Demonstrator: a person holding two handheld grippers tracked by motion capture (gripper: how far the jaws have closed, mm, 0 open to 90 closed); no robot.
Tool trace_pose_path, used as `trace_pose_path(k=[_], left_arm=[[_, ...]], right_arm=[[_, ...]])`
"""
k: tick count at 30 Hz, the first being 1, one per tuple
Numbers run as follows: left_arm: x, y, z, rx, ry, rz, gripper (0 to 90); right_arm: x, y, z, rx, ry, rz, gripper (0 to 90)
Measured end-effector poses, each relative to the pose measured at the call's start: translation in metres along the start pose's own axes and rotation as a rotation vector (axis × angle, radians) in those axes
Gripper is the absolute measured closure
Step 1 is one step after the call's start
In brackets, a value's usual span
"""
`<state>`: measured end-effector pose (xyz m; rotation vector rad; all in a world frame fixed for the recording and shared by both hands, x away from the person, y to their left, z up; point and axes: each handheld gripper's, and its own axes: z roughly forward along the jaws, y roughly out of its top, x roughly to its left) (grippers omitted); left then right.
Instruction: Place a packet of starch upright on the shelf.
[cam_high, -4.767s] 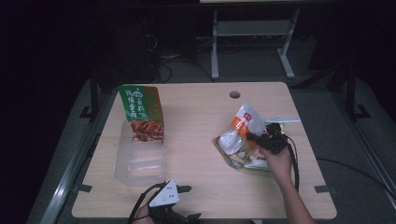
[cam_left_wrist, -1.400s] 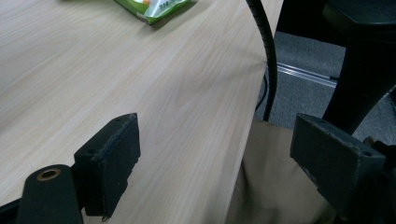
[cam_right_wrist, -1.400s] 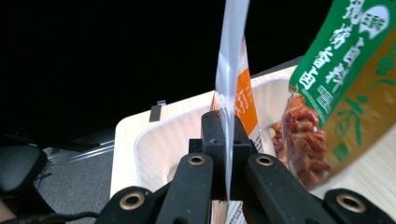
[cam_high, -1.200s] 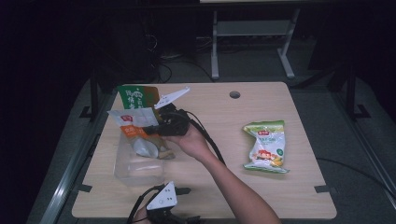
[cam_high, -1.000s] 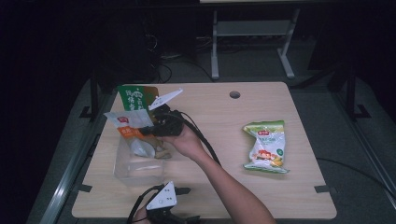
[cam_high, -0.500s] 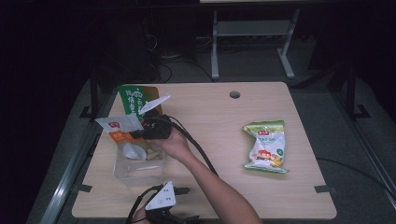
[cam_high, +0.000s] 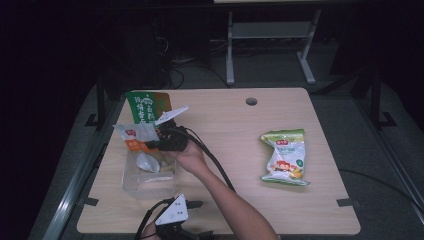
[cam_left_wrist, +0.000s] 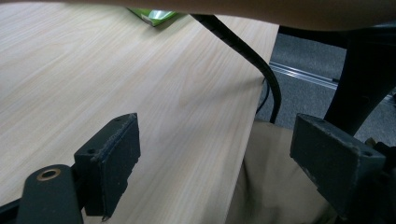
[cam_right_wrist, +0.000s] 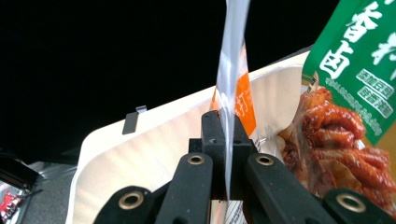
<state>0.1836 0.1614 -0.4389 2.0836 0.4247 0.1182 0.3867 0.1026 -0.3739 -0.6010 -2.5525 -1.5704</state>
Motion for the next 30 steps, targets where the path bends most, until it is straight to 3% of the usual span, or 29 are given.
trace_pose_path(k=[4,27,29,30], left_arm=[[0.0,0.0,0.0,0.003,0.0,0.003,15.7],[0.0,0.0,-0.001,0.005,0.003,0.004,15.7],[0.0,0.0,-0.001,0.006,0.003,0.005,15.7],[0.0,0.0,-0.002,0.006,0.003,0.004,15.7]], right_arm=[[-0.006,-0.007,-0.005,-0.005,-0.005,0.023,89.8],[-0.008,-0.019,-0.01,0.02,-0.024,0.027,89.3],[-0.008,-0.018,-0.011,0.023,-0.033,0.024,86.1],[-0.009,-0.017,-0.016,0.006,-0.028,0.043,79.9]])
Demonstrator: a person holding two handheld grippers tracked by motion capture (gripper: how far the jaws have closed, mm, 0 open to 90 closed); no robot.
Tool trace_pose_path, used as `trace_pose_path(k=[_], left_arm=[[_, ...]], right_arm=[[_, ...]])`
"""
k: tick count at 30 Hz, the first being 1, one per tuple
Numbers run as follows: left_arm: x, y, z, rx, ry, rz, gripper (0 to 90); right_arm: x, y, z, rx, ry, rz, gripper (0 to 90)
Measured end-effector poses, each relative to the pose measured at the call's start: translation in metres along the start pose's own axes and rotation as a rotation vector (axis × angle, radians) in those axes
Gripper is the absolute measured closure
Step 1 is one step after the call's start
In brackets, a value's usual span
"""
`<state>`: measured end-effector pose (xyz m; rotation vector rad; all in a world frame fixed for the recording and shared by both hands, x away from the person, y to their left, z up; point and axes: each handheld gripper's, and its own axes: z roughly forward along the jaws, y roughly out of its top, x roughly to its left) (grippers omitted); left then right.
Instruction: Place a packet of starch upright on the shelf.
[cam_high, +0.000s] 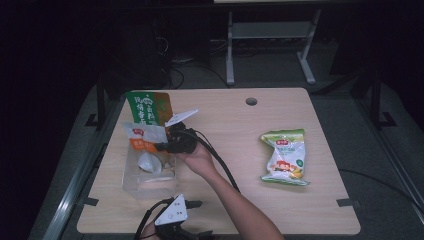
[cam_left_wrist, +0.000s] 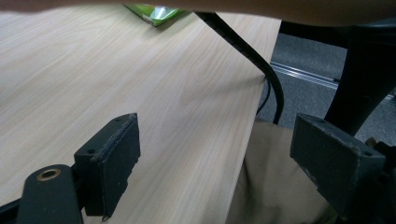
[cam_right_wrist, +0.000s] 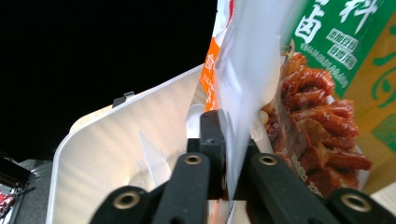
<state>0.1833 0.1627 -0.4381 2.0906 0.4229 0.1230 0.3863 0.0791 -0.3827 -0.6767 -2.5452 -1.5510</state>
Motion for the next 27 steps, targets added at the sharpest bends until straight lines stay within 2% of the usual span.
trace_pose_path(k=[2,4,11,18,21,27], left_arm=[[0.0,0.0,0.0,0.0,0.0,-0.002,15.7],[0.001,0.0,0.0,0.001,0.001,0.0,15.7],[0.002,0.0,0.0,0.0,0.003,-0.005,15.7],[0.003,-0.001,0.001,0.005,0.006,-0.013,15.7],[0.003,-0.001,0.002,0.011,0.005,-0.002,15.7],[0.004,-0.001,0.002,0.012,0.006,-0.009,15.7]], right_arm=[[0.0,0.001,-0.003,-0.005,0.008,0.006,78.1],[0.0,0.001,-0.009,-0.007,0.002,0.001,73.3],[0.002,-0.002,-0.032,0.011,-0.009,-0.004,66.8],[0.0,-0.015,-0.056,0.014,-0.023,0.005,61.8],[-0.003,-0.023,-0.068,0.015,-0.031,0.016,59.6],[-0.01,-0.037,-0.092,0.013,-0.06,0.035,56.2]])
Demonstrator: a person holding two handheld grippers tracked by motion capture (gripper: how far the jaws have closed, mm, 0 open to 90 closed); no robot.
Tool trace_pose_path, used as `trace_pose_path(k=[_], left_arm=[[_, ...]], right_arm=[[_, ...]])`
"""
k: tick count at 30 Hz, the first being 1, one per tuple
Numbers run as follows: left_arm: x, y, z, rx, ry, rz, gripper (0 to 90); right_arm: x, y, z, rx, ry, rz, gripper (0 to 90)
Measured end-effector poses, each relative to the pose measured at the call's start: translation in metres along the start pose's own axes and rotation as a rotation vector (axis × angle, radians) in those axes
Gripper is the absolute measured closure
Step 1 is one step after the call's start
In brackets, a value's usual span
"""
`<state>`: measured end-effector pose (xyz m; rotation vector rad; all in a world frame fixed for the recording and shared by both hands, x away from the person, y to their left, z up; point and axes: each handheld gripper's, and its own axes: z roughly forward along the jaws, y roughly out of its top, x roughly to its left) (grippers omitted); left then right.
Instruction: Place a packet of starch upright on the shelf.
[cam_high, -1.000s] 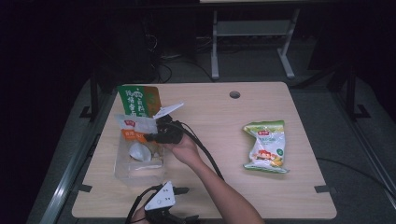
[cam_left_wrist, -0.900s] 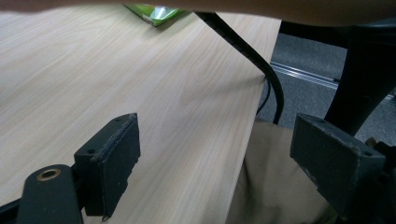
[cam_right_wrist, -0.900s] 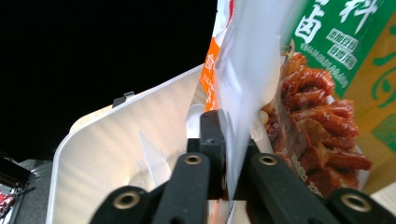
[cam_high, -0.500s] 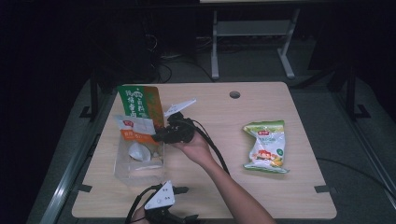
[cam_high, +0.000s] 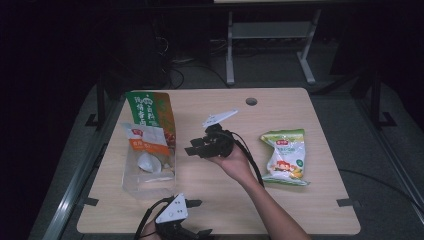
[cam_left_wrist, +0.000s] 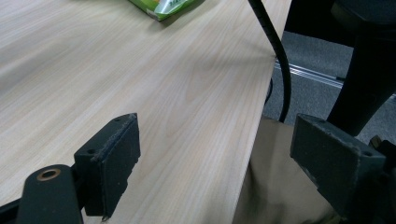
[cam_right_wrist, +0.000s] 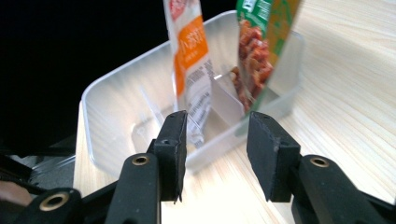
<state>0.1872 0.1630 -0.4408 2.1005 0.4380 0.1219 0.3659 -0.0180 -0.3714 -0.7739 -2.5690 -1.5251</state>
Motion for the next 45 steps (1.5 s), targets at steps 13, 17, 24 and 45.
trace_pose_path(k=[13,17,24,45], left_arm=[[0.0,0.0,0.0,0.005,0.002,0.001,15.7],[0.001,0.0,0.0,0.006,0.003,0.0,15.7],[0.001,-0.001,0.0,-0.01,0.004,-0.01,15.7],[0.002,0.0,-0.001,-0.002,0.006,-0.003,15.7]], right_arm=[[-0.012,-0.02,-0.035,-0.011,-0.032,0.038,49.8],[-0.015,-0.028,-0.044,-0.007,-0.05,0.05,48.5],[-0.02,-0.039,-0.064,-0.008,-0.089,0.059,47.1],[-0.039,-0.086,-0.124,0.023,-0.205,0.15,45.3]])
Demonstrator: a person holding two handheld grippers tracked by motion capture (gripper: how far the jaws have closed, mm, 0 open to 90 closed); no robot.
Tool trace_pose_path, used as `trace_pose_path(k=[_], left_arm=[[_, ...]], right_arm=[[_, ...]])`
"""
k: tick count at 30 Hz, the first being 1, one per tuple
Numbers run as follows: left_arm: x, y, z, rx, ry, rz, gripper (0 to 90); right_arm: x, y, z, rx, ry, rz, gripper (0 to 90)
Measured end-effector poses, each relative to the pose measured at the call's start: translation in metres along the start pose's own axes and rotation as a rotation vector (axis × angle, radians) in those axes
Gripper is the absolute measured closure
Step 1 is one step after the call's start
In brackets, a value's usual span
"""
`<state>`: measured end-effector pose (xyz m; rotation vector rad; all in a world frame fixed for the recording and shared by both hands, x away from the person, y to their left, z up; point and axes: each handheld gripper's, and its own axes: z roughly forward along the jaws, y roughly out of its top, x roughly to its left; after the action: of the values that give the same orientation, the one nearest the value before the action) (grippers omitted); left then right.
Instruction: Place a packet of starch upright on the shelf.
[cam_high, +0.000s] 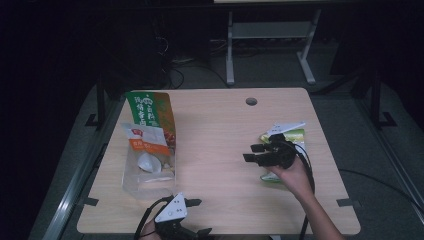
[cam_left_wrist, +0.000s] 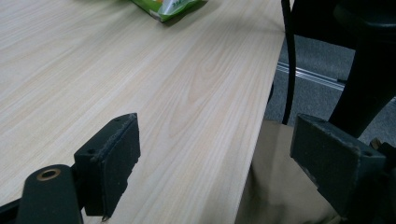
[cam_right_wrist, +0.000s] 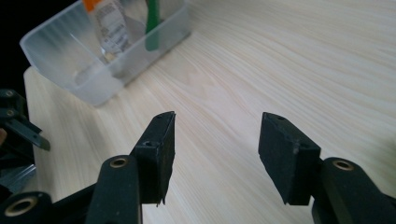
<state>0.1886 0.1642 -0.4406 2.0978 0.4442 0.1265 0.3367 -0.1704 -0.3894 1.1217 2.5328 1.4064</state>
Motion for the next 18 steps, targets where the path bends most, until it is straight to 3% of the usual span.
trace_pose_path(k=[18], left_arm=[[-0.001,0.0,0.001,-0.002,-0.002,-0.007,15.7]], right_arm=[[-0.033,-0.034,-0.045,0.012,-0.133,0.068,44.8]])
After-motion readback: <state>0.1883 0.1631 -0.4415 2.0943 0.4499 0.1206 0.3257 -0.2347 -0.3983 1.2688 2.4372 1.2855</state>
